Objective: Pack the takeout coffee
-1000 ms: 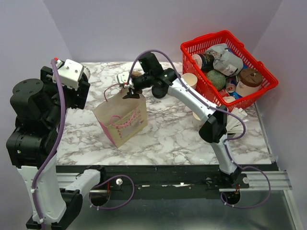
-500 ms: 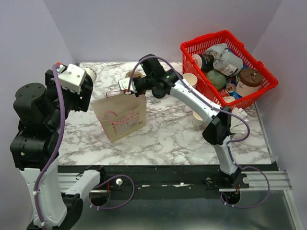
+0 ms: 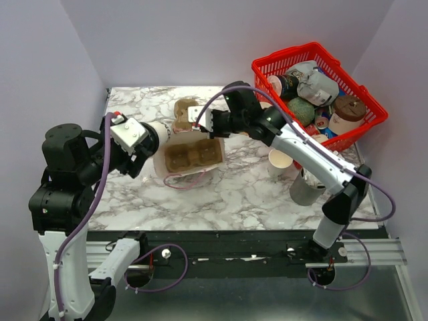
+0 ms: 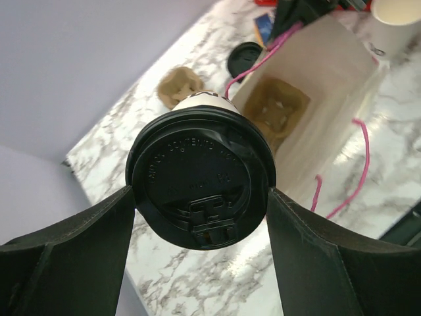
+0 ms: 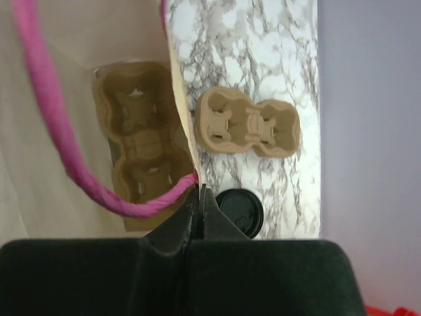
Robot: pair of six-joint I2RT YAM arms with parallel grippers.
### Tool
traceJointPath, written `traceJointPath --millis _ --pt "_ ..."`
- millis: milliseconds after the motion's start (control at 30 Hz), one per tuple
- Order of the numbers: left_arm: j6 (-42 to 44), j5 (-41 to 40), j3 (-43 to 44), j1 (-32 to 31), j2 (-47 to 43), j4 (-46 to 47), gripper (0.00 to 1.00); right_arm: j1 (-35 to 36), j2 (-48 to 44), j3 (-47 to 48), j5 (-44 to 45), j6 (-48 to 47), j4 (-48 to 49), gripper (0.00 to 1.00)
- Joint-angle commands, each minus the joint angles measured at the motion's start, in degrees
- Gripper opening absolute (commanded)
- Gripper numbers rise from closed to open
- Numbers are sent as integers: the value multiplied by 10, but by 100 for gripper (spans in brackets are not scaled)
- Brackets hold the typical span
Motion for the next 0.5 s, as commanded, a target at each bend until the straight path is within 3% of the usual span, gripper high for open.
traceJointPath --millis 0,267,467 --pt "54 122 -17 3 3 -89 0 3 -38 -58 80 58 12 1" --pt "68 205 6 2 6 -143 0 3 -81 -114 100 115 12 0" --pt "81 215 45 2 35 -152 0 4 -90 -109 108 119 15 1"
